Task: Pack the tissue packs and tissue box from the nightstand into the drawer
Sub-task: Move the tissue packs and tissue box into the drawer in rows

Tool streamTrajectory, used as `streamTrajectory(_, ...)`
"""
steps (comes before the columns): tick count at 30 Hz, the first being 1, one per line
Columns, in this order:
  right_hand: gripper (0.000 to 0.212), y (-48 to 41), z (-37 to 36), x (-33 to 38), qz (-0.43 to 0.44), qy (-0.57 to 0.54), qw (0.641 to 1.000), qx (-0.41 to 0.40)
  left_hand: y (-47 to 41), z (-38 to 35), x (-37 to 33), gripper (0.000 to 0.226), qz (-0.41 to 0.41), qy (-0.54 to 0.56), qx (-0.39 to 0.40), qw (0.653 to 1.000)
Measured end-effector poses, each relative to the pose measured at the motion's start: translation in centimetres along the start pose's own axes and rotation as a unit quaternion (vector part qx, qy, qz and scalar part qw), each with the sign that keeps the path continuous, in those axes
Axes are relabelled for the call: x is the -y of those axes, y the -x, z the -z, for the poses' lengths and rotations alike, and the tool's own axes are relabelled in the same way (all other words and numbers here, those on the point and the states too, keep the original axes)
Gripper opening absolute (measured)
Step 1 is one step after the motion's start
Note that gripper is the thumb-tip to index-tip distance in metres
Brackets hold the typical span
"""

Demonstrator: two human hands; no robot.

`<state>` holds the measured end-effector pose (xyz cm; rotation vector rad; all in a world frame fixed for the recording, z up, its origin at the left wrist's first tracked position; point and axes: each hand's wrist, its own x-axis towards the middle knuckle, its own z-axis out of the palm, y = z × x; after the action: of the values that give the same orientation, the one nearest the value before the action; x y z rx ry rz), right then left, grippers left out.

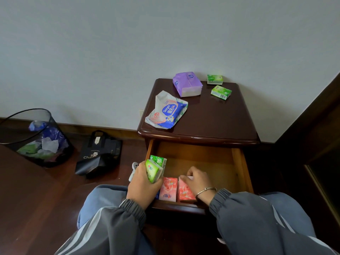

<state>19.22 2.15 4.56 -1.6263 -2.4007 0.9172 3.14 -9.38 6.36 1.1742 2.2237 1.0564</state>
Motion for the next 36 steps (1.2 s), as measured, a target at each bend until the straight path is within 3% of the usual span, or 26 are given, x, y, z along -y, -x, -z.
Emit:
streamTrajectory(2,0.040,0.3,-0.2,0.3,0.024,0.014,0.999,0.021,0.1,0.0,-0.1,0.051,-0.007,-0.003,-0.003,1.000)
streamTrajectory(5,0.055,1.0,0.0,0.8,0.009,-0.021,0.993,0.115,0.1,0.1,-0.1,0.052,-0.009,-0.007,-0.004,1.000)
streamTrajectory(8,0.037,1.3,0.5,0.6,0.019,-0.016,0.980,0.195,0.1,0.1,-0.2,0.053,-0.004,-0.013,0.000,1.000)
streamTrajectory(11,0.042,1.4,1.4,0.3,0.021,-0.025,0.973,0.227,0.1,0.1,-0.3,0.053,0.001,-0.013,0.003,1.000)
streamTrajectory(15,0.039,1.6,1.5,0.1,0.047,-0.028,0.978,0.200,0.3,0.3,-0.4,0.053,0.000,-0.017,0.004,1.000)
streamTrajectory(19,0.050,2.0,1.4,0.2,0.040,-0.031,0.988,0.144,0.4,0.5,-0.5,0.051,0.007,-0.001,0.014,1.000)
streamTrajectory(23,0.037,2.3,2.8,2.2,0.065,-0.173,0.983,0.019,0.6,0.6,-0.8,0.051,-0.019,0.086,0.049,0.995)
streamTrajectory(26,0.026,2.8,4.5,4.1,0.070,-0.292,0.952,0.048,1.2,0.4,-1.8,0.052,-0.045,0.121,0.098,0.987)
streamTrajectory(30,0.023,3.3,6.1,4.5,0.067,-0.283,0.953,0.081,1.6,-0.2,-3.9,0.054,-0.065,0.050,0.111,0.990)
streamTrajectory(36,0.046,4.0,6.3,2.9,0.028,-0.288,0.944,0.156,1.4,-1.7,-6.5,0.061,-0.022,-0.038,0.126,0.991)
